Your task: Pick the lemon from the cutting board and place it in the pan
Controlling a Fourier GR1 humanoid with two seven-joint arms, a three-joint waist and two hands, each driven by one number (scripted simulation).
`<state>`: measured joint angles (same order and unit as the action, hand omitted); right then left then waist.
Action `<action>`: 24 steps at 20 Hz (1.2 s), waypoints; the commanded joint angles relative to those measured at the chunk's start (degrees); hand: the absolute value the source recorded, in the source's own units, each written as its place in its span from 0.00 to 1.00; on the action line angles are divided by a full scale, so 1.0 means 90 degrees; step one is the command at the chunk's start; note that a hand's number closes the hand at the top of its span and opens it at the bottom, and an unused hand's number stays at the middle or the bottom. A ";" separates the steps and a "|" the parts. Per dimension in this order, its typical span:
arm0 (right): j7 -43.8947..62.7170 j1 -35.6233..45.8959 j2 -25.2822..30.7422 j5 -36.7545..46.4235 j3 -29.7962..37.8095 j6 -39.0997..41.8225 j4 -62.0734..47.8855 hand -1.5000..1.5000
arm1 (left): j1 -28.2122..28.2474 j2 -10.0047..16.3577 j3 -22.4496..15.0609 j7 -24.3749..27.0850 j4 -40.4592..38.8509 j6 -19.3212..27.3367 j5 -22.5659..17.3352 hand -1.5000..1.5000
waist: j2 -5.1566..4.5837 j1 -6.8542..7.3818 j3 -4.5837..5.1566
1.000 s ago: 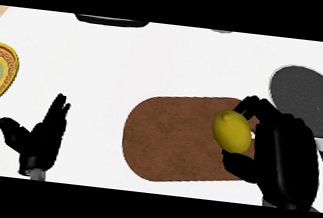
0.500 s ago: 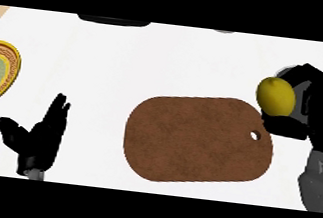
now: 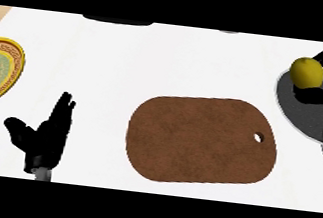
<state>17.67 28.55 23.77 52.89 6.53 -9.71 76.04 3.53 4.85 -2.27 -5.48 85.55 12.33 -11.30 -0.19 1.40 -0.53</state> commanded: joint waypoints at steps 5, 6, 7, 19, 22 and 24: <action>-0.1793 0.1121 0.0309 -0.0553 0.0980 -0.1166 -0.3356 1.00 | -0.0014 -0.0228 -0.0225 -0.0296 -0.0133 0.0097 0.0081 0.50 | -0.0090 0.0127 0.0040; -0.2184 0.1205 0.0497 -0.0680 0.1104 -0.1181 -0.3656 1.00 | -0.0200 -0.0017 0.0055 -0.0221 -0.0411 -0.0157 -0.0127 0.50 | -0.0130 0.0161 0.0038; -0.2425 0.1351 0.0661 -0.0773 0.1246 -0.1190 -0.3983 1.00 | -0.0168 -0.0029 -0.0005 -0.0192 -0.0366 -0.0172 -0.0087 0.50 | -0.0134 0.0183 0.0036; -0.3330 0.2029 0.0984 -0.0643 0.1562 -0.1363 -0.6109 0.00 | -0.0398 -0.0042 -0.0073 -0.0477 -0.0251 -0.0102 -0.0016 0.50 | -0.0201 0.0317 0.0012; -0.3878 0.2297 0.0867 -0.1507 0.2219 -0.0876 -0.6088 0.00 | -0.0169 -0.0147 -0.0150 -0.0304 -0.0137 -0.0177 -0.0064 0.50 | -0.0198 0.0352 -0.0001; -0.4434 0.2264 0.0794 -0.2141 0.2698 -0.0477 -0.6075 0.00 | 0.0076 -0.0108 -0.0132 -0.0209 -0.0087 -0.0171 -0.0023 0.50 | -0.0152 0.0286 -0.0005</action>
<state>-15.72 47.26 31.59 41.14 24.87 -17.85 22.27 1.60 4.58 -2.70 -6.71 85.73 11.04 -11.21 -1.54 4.24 -0.84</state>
